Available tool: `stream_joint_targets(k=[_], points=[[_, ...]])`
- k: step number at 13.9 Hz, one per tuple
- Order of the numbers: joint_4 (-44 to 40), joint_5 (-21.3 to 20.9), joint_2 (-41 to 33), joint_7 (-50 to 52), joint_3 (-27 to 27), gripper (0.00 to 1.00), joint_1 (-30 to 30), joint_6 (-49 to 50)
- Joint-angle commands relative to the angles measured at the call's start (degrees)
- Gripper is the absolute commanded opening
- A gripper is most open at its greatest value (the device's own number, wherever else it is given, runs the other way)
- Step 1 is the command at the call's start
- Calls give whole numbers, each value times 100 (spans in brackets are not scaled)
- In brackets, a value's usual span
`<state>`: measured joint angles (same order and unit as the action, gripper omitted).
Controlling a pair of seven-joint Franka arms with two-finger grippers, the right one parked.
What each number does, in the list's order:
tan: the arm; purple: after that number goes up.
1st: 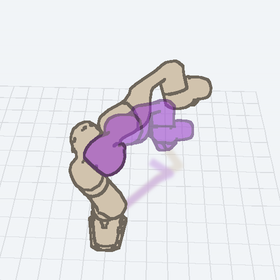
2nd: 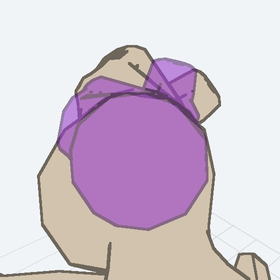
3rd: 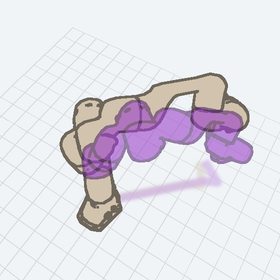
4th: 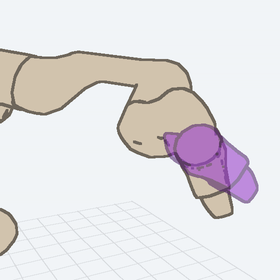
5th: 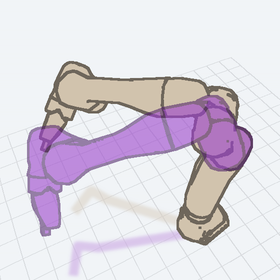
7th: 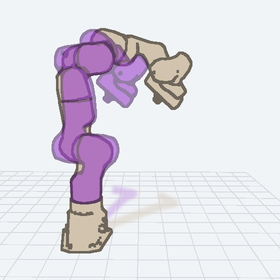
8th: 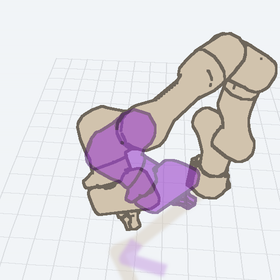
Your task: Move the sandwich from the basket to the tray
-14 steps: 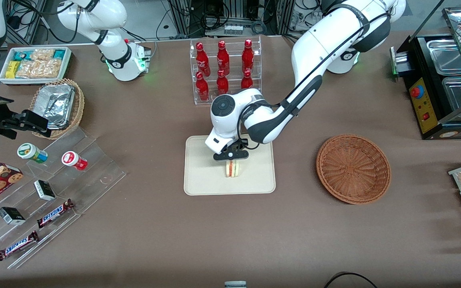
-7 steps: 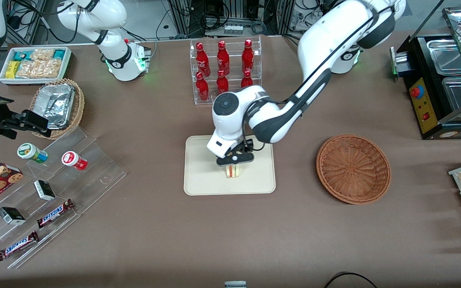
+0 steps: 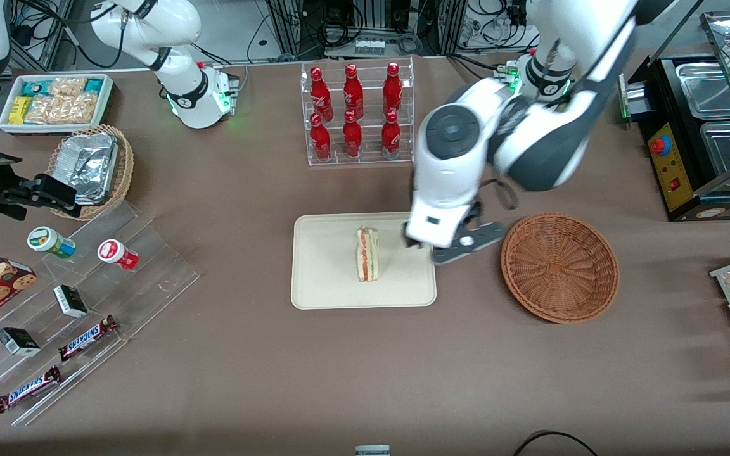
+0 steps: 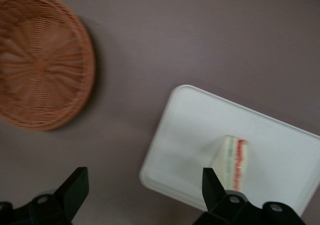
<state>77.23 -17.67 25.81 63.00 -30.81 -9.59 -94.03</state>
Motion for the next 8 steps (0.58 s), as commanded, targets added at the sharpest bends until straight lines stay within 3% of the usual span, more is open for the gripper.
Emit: stream_joint_targets(k=[1,3,7,8], points=[[301,307,-549,-751,-12,100,606,410],[345,633,-796,-1507,-12,100,1107,639],[591,739,-1244,-2087,-12,100,1669,666],[652,948,-1428,-2543,5,100,1915,719]])
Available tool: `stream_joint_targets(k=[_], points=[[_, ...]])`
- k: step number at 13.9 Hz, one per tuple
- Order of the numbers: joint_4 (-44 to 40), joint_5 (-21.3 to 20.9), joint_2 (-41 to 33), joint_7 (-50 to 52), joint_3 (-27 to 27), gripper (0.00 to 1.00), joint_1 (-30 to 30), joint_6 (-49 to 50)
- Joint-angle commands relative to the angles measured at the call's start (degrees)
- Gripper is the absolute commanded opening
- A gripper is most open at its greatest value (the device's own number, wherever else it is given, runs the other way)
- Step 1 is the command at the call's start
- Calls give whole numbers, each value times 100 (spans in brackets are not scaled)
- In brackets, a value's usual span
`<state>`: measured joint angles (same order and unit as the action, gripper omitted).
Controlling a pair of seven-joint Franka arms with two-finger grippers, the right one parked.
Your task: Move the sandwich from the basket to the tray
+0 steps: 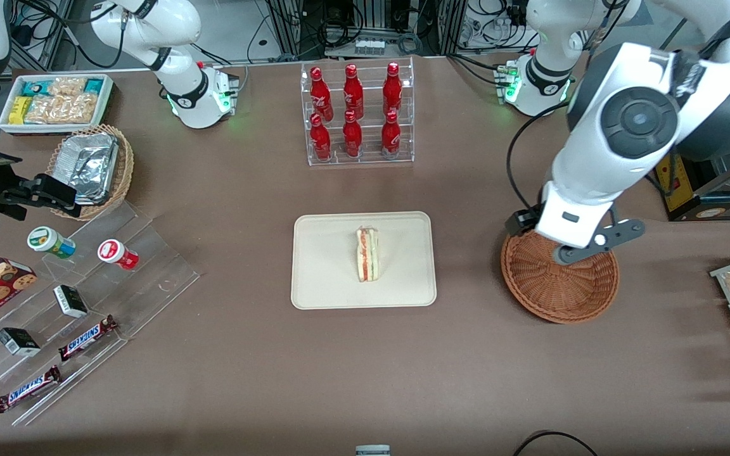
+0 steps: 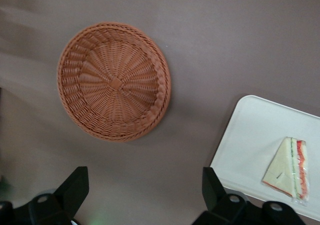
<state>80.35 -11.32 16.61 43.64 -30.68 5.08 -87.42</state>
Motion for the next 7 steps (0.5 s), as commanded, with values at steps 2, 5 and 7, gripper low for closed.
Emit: stream_joint_targets(k=[2,5,7], points=[[533,621,-903,-1695,462,100,600,155],[867,1298,-1483,-3278,1991,100,56,208],[1218,1317,-1826,-4140,2677,100,-304,226]])
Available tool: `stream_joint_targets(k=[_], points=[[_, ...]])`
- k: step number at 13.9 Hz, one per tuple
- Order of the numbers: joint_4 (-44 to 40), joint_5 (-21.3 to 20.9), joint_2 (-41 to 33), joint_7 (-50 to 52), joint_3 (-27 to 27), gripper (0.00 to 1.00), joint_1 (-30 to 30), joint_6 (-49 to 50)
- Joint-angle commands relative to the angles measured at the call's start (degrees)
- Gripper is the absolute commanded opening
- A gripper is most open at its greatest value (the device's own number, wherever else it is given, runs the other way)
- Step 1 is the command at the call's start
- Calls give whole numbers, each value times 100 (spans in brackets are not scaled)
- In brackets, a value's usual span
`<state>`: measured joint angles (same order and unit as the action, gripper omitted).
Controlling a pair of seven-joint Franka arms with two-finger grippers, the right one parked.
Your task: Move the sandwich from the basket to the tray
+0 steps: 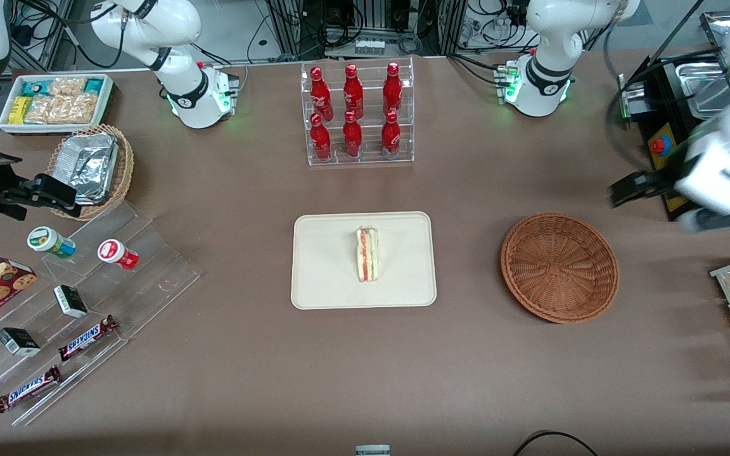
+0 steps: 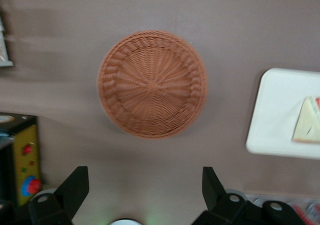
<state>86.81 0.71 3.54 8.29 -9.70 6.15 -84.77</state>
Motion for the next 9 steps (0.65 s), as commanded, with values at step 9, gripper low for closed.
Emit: stream_joint_targets(k=[9], points=[[892,52,-768,-732,812,100,-720,-338]])
